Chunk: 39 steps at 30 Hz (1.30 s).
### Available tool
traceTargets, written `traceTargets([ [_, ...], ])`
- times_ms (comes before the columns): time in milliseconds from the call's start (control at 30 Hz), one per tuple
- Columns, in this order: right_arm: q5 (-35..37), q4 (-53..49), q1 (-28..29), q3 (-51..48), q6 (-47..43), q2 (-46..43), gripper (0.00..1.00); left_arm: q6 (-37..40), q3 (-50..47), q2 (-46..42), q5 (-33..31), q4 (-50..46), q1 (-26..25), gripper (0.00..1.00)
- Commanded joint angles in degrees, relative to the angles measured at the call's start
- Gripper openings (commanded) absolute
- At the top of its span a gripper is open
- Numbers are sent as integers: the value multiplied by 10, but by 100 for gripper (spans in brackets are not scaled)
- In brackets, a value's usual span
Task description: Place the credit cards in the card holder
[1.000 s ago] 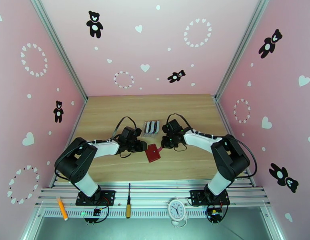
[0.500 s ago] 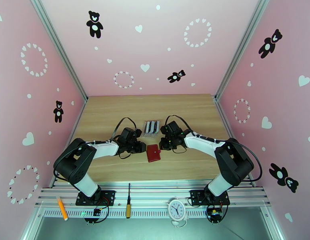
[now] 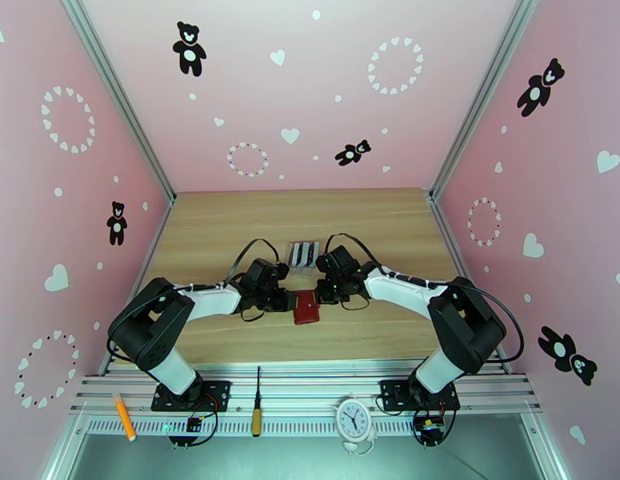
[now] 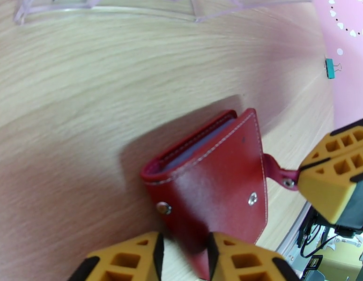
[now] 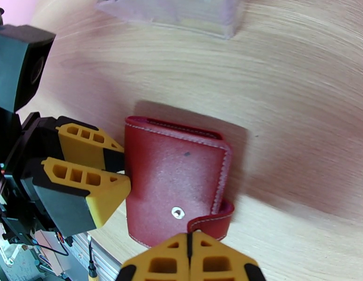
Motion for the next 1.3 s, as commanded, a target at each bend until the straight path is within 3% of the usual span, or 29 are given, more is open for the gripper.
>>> traceTargets([
  [0,10,-5,8,13,11,3,5,7,15,14,0,-15,-3,33],
  [1267,6,14,34,26,24,60,5,6,33,48,-15,-39,-3,36],
])
